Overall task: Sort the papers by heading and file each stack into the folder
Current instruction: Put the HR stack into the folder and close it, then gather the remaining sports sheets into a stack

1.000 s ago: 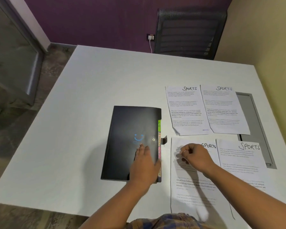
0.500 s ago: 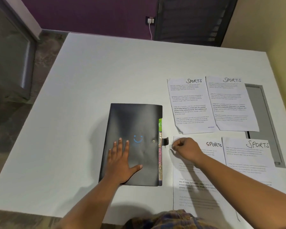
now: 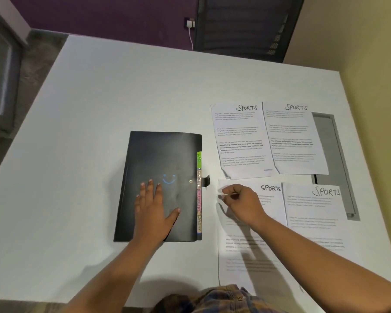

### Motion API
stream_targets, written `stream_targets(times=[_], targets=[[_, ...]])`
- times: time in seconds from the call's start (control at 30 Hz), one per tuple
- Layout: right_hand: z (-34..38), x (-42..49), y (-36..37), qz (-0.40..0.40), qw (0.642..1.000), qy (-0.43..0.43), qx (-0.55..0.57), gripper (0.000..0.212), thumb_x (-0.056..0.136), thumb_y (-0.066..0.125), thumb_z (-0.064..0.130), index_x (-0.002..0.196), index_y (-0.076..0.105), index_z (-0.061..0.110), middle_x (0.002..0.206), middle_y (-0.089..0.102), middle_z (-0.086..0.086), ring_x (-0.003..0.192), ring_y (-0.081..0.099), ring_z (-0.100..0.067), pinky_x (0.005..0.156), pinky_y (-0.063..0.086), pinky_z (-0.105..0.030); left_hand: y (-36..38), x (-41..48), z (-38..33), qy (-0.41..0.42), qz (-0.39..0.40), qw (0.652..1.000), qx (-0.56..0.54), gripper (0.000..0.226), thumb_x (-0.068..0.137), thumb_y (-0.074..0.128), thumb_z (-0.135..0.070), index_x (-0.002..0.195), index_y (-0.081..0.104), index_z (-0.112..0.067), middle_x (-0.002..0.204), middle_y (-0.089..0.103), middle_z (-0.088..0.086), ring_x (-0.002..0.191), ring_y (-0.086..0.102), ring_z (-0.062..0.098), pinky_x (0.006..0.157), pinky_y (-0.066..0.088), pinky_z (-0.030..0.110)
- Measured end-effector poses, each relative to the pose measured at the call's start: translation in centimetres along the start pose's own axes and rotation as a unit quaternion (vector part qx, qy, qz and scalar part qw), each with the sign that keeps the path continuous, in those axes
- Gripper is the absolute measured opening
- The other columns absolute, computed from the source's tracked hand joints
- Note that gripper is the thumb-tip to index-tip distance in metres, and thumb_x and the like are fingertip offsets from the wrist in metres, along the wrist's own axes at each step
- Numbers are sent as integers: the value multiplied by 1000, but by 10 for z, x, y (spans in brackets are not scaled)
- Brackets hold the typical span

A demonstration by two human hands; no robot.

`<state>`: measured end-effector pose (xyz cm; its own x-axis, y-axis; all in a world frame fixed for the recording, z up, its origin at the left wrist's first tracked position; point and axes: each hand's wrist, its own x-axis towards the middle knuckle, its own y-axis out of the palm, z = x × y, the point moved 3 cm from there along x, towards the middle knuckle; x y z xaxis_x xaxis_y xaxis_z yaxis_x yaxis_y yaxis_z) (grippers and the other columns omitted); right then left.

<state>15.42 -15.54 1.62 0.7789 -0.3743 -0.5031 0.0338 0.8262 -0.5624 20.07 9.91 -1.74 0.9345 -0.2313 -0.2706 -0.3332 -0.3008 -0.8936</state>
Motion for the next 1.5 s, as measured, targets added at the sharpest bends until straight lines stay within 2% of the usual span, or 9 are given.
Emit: stream_targets(times=[0.1,0.17,0.27,0.5,0.67,0.8,0.93,1.23,1.5], targets=[[-21,-18,-27,-4,998,17,54,10,87,69,12,95,70,19,92,77,-12,58,66,-10,54,54,-20,-1,-31,-45,26,-47,994,-90,59,89,63,-43,140,45,-19,149,45,1,140,38,25,113,34,42],[-49,-28,-51,-22,997,25,64,11,86,72,15,90,70,25,88,77,-9,74,73,-18,72,61,-33,9,-55,-77,29,-34,988,-147,46,88,62,-43,130,50,-27,135,54,-7,124,52,20,103,46,39],[-93,-45,-94,-68,994,41,80,11,85,73,15,88,72,26,84,78,-1,85,74,-21,85,58,-45,31,-81,-117,-35,12,983,-179,54,88,60,-52,136,46,-32,139,49,-13,125,50,13,104,48,37],[-196,-79,-190,-228,966,81,94,19,89,63,1,90,72,17,87,72,-1,83,67,-23,75,52,-32,68,-100,-157,-195,34,980,-28,73,71,66,-69,119,45,-18,124,50,4,117,50,25,84,53,44],[-253,-84,-225,-219,961,162,52,16,83,63,20,98,68,16,92,69,2,86,63,-24,69,44,-30,83,-104,-173,-201,21,979,-22,83,63,79,-61,119,44,-12,122,44,10,111,50,30,77,51,42],[-273,-89,-225,-166,968,188,-9,49,87,66,31,130,57,8,130,62,-6,118,58,-29,93,45,-36,87,-103,-176,-236,41,958,-160,73,68,86,-34,121,43,-8,115,53,7,103,60,33,80,47,37],[-275,-90,-223,-135,969,195,-63,64,85,66,44,137,49,10,131,60,-8,114,60,-30,84,48,-36,84,-105,-178,-250,42,942,-220,24,87,69,-24,104,57,-11,101,69,9,82,62,25,68,49,33],[-280,-98,-219,-135,983,126,8,19,94,57,20,76,59,20,77,65,2,67,59,-16,55,45,-28,55,-142,-179,-228,-30,914,-335,17,98,54,-15,101,70,-18,94,73,0,88,68,24,78,55,38],[-243,-122,-225,-148,951,68,261,7,96,61,19,93,67,23,96,72,-2,84,67,-22,72,51,-34,32,-154,-175,-264,-74,853,-443,15,99,55,-17,92,69,-15,92,74,4,85,71,24,74,58,37]])
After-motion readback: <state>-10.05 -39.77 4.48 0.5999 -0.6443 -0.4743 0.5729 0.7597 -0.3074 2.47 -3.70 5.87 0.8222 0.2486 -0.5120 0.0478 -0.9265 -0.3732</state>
